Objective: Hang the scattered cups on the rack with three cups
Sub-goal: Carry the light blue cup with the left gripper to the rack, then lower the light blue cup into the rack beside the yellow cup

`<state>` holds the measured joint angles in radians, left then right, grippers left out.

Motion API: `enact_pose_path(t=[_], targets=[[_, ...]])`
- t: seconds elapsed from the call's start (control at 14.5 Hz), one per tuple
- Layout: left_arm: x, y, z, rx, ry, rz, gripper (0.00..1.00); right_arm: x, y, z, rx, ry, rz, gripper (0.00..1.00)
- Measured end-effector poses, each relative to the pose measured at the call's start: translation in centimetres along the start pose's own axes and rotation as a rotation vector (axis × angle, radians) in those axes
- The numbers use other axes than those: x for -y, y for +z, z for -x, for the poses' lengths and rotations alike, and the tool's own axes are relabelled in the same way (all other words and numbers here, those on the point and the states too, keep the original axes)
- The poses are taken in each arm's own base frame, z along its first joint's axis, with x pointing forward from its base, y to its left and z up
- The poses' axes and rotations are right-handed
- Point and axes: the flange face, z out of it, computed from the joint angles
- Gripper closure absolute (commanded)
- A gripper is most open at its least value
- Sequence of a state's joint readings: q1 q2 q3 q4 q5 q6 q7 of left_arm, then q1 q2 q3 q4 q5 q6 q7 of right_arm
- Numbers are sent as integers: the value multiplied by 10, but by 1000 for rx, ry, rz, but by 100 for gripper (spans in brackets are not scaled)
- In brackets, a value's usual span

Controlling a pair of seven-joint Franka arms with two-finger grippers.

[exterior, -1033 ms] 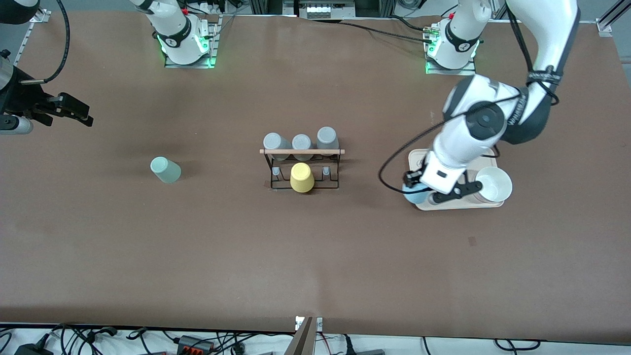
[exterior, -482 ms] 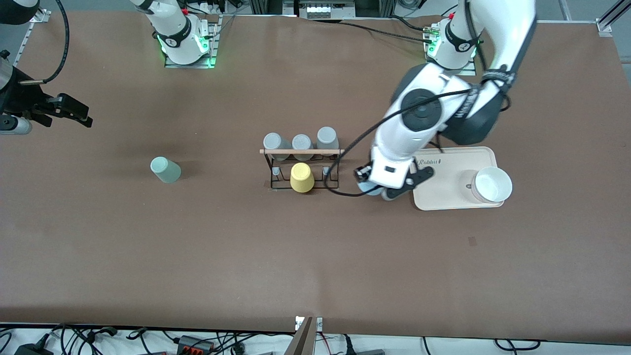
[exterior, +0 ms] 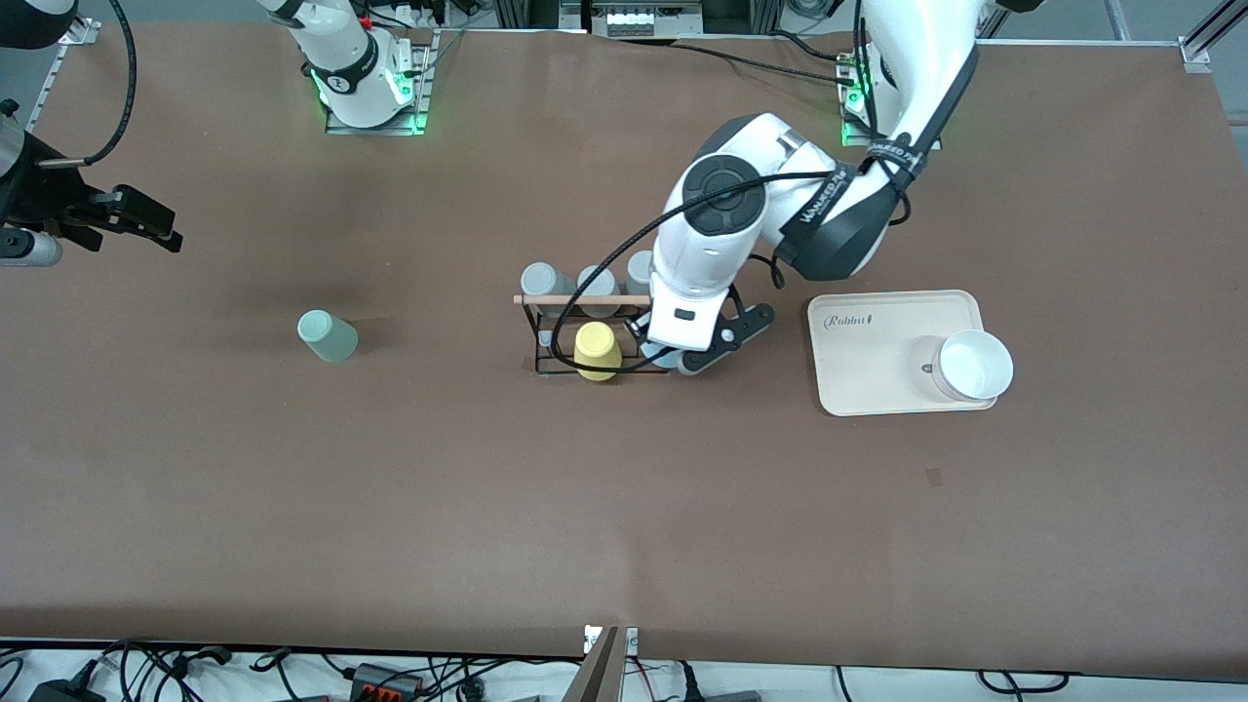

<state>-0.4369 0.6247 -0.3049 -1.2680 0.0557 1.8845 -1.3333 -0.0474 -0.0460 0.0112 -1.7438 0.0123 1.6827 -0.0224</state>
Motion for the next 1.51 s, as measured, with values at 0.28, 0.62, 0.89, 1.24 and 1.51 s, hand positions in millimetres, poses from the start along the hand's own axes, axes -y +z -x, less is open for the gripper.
enact_pose_path(t=[0.28,0.62,0.89,1.24,1.51], targets=[[-9,28,19,14,-7,-32,53,0,0,0,0,0,0,0],[-10,59,19,24,-8,-71,53,0,0,0,0,0,0,0],[-12,75,17,23,-8,-75,53,0,1,0,2,1,0,0],[-17,83,20,18,0,-58,44,-1,3,-2,6,1,0,0],[-16,87,19,17,-1,-61,32,-1,5,-2,9,2,0,0]])
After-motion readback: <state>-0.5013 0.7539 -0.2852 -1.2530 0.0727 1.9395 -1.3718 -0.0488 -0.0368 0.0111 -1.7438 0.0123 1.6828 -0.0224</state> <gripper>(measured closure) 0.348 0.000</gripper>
